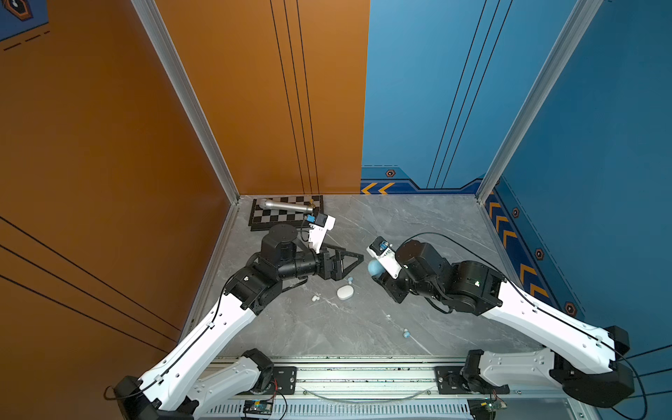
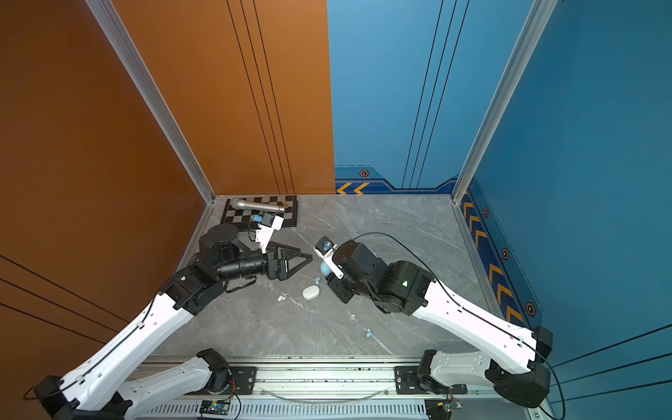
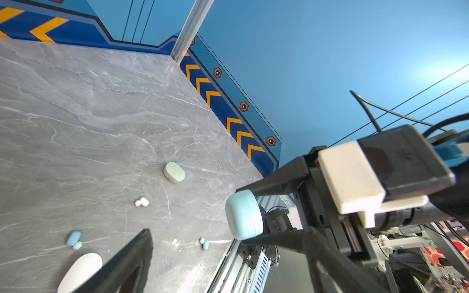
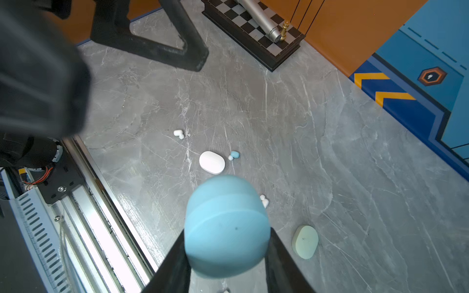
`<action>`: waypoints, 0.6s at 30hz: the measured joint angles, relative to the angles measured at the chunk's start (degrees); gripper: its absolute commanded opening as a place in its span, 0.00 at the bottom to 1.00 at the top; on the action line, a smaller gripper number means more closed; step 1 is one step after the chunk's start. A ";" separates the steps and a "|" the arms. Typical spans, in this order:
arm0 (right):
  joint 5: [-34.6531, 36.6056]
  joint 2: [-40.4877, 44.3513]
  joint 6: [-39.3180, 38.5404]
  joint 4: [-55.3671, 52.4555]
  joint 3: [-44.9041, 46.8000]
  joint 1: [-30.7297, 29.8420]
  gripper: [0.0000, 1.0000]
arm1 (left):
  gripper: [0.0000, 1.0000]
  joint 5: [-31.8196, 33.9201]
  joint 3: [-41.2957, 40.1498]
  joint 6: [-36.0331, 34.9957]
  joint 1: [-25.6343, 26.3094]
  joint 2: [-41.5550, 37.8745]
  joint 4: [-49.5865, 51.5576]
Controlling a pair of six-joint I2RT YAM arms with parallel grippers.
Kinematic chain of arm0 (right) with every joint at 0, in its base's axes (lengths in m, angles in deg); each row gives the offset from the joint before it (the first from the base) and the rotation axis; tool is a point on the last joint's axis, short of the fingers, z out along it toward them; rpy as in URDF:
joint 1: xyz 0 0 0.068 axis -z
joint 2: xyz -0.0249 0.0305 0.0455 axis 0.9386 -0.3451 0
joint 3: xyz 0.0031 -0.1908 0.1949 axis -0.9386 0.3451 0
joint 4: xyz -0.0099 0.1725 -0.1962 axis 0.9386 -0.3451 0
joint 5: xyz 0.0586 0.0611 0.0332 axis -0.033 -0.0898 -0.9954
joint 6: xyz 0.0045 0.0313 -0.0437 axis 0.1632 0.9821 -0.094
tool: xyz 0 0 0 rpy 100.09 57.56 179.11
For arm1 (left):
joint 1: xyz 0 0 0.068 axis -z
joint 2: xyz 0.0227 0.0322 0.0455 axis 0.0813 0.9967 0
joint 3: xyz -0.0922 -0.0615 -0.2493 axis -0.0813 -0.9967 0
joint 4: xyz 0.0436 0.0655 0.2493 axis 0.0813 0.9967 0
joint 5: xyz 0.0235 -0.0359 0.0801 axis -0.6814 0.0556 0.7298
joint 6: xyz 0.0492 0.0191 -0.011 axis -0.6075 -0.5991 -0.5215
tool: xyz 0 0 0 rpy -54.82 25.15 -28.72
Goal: Insert wireless bluetooth earbuds into charging case
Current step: Pass the charging case.
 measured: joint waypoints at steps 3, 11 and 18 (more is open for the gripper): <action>1.14 -0.68 -0.87 -0.11 -0.94 -0.85 0.38 | 0.93 -0.63 -0.02 -0.02 1.01 0.31 0.31; 2.05 -1.99 -1.70 -0.35 -2.14 -1.86 0.37 | 0.91 -1.16 -0.02 -0.04 3.72 2.47 0.44; 3.02 -2.19 -1.68 -0.35 -2.36 -2.60 0.37 | 0.75 -1.14 -0.04 0.44 3.93 3.98 0.42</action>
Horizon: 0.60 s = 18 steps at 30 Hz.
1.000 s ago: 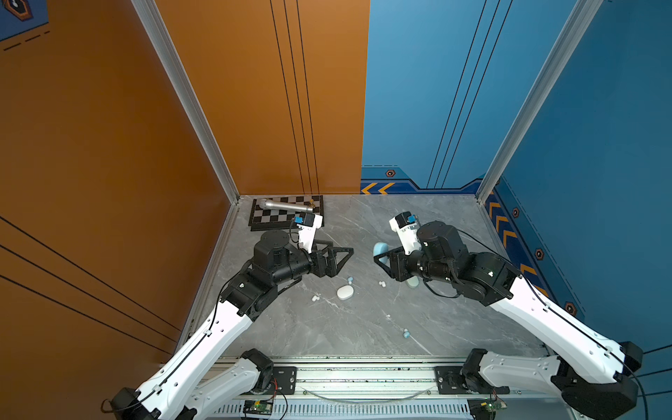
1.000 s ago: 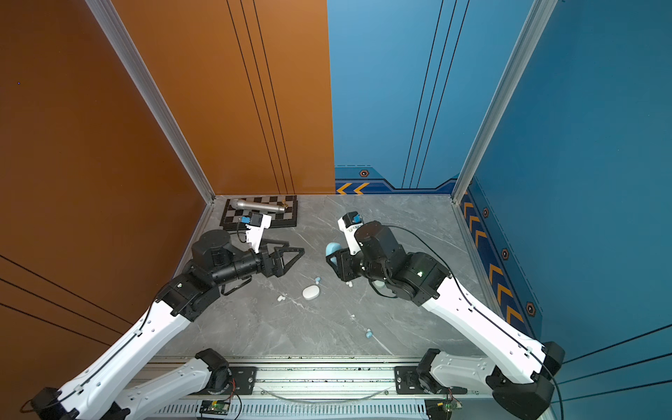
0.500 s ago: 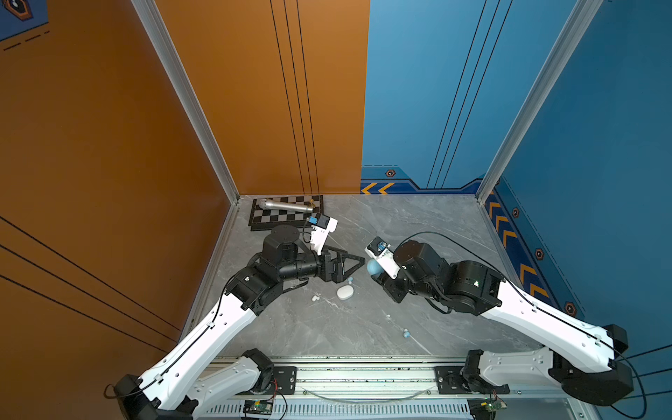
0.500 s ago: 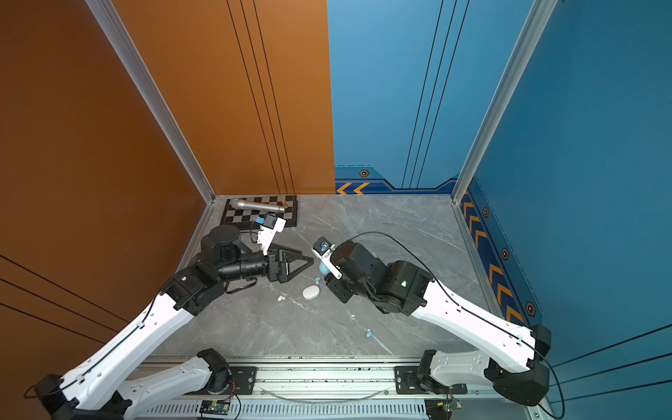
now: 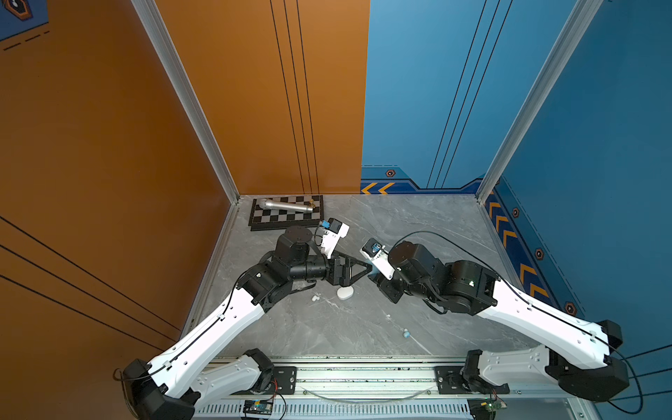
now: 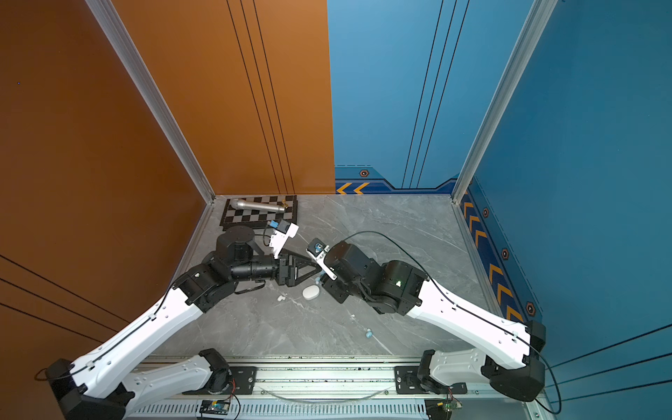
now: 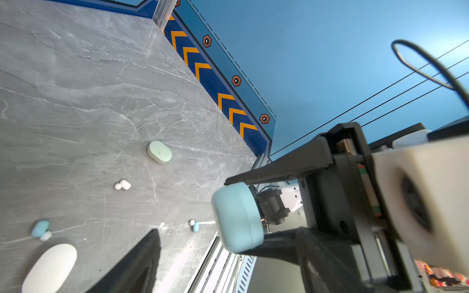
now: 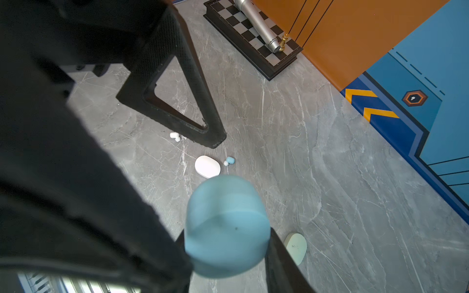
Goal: Insert wireless bluetooth earbuds into charging case
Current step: Pass the charging case.
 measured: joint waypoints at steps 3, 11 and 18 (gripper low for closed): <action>0.07 0.00 0.00 0.00 -0.07 -0.09 0.36 | 0.66 0.00 0.00 0.31 0.28 1.22 -0.02; 1.49 -0.42 0.02 -0.07 -0.09 -0.09 0.36 | 0.53 -0.02 0.00 1.07 1.16 2.56 -0.85; 1.95 -0.44 0.09 -0.07 -0.09 -0.07 0.36 | 0.33 -0.26 0.00 2.01 2.08 3.19 -2.86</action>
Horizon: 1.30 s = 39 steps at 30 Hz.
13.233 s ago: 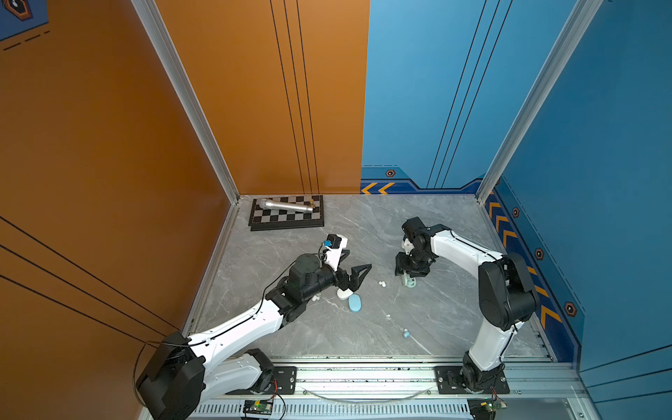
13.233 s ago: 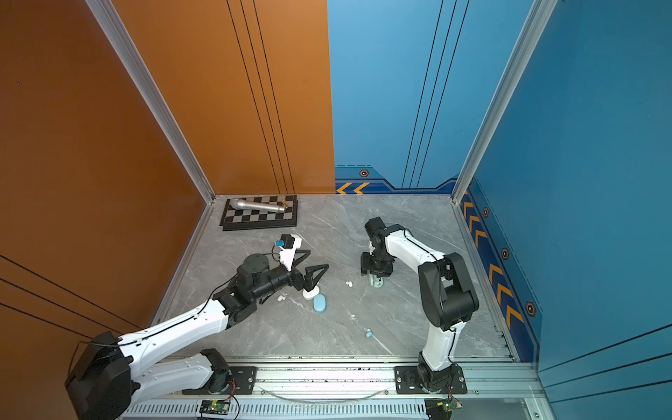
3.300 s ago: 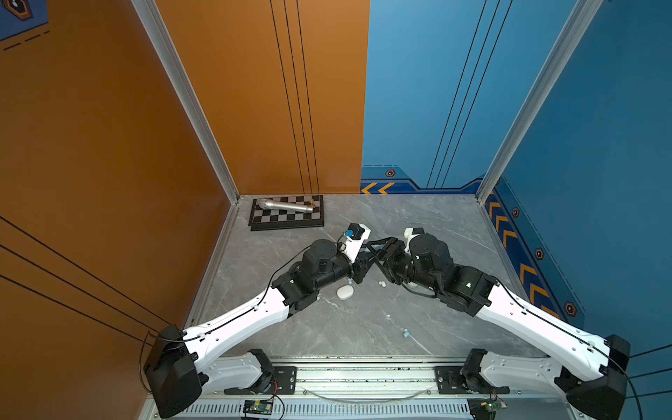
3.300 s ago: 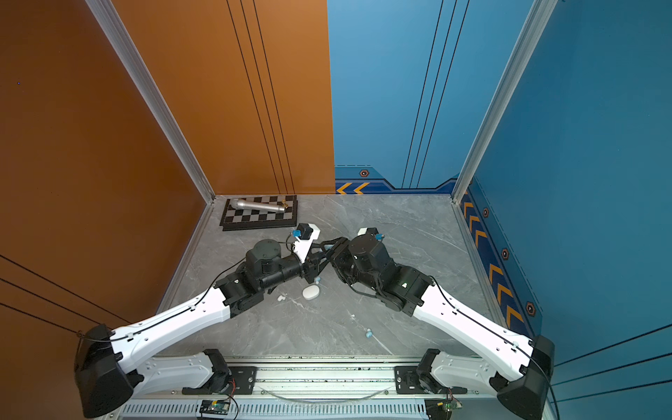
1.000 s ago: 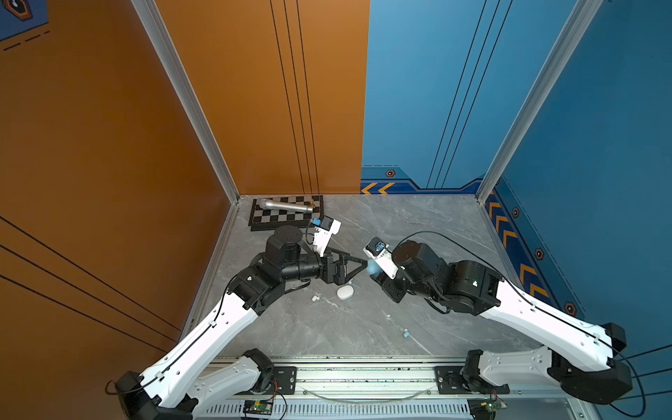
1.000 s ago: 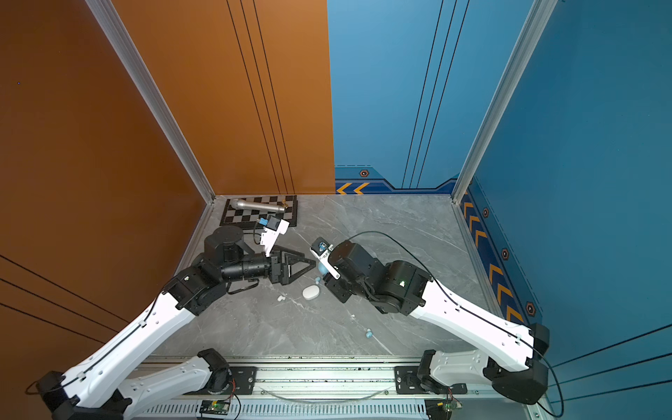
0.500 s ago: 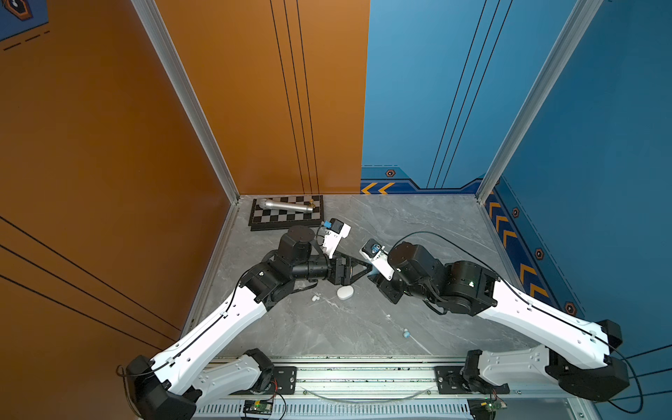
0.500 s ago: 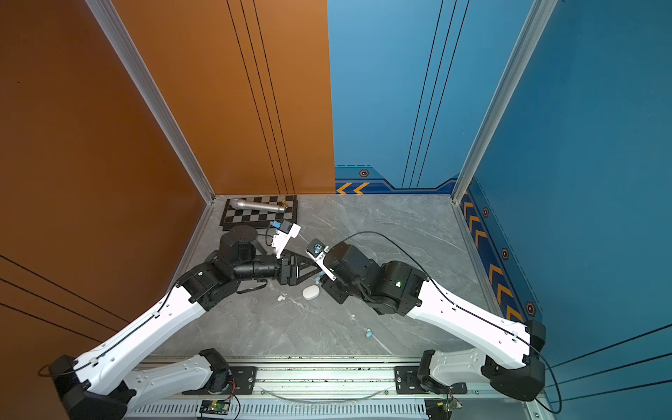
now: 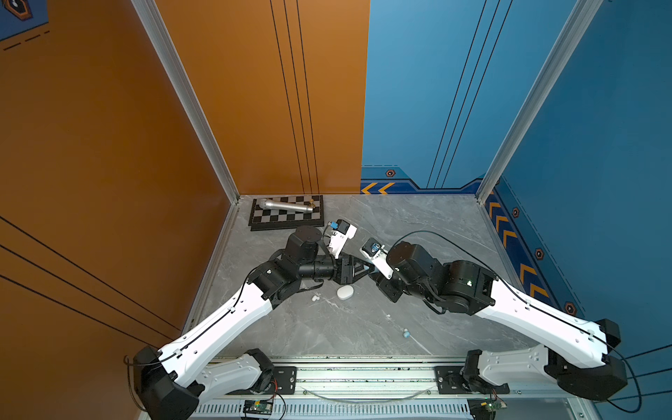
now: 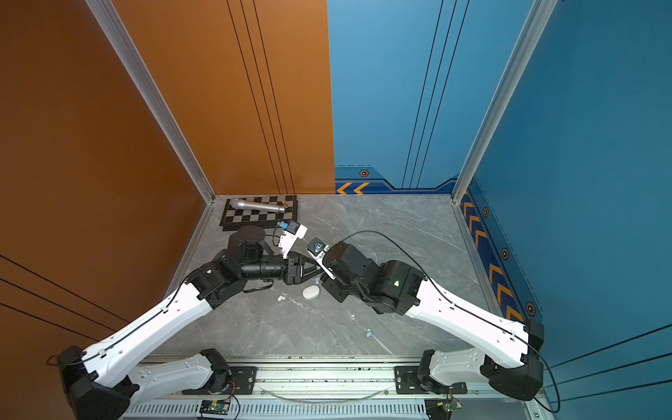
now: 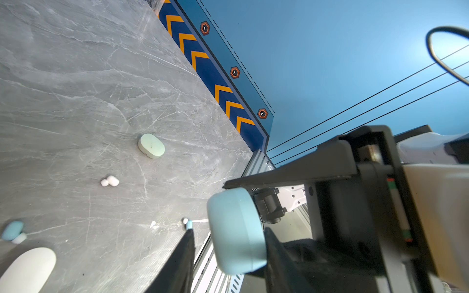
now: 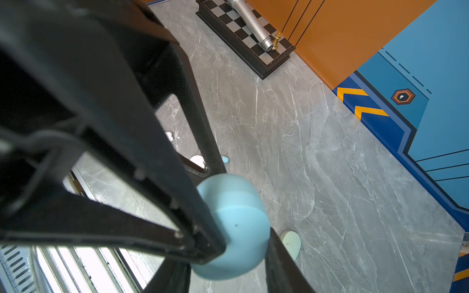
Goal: Insert wireless bluetooth earbuds into charging case
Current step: Pass the charging case.
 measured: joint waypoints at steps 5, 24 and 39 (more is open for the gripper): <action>0.90 0.00 0.15 0.00 0.02 0.17 0.37 | 0.22 0.00 0.00 1.68 0.28 0.63 -1.27; -21.75 11.21 9.53 7.82 10.27 16.22 0.78 | 0.11 -4.42 0.00 14.88 -8.79 5.25 -2.62; -37.75 8.98 16.96 18.23 16.04 21.88 0.80 | 0.11 -13.11 -1.29 27.45 -11.72 6.82 -6.69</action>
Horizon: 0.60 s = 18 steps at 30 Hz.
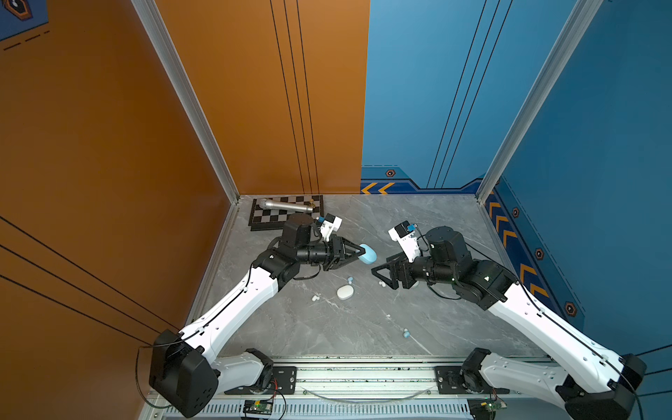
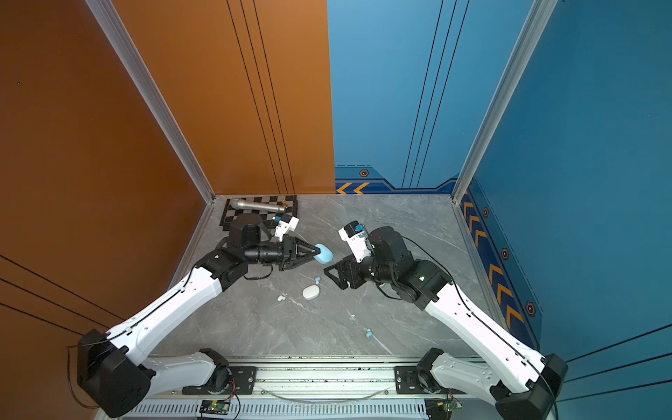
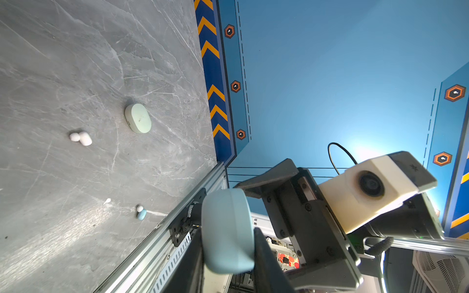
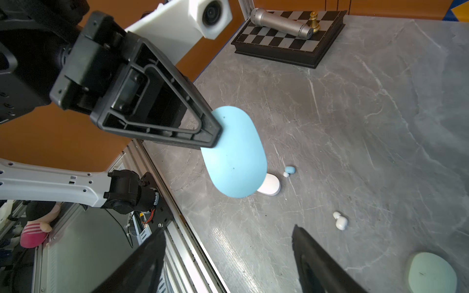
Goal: Insert wireless bluetooth earbuds into charging case
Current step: Pass the charging case, then open the charging case.
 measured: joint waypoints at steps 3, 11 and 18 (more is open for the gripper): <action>-1.20 -1.73 0.87 2.10 0.00 0.00 0.78 | 0.11 -0.48 -1.46 0.90 0.02 -0.09 -0.02; -2.60 -4.72 1.46 4.48 0.00 0.00 0.68 | 0.11 -1.44 -1.95 2.01 0.00 -0.13 -0.13; -3.30 -5.51 1.14 4.66 0.00 0.02 0.51 | 0.11 -1.92 -1.95 2.23 0.00 -0.13 -0.15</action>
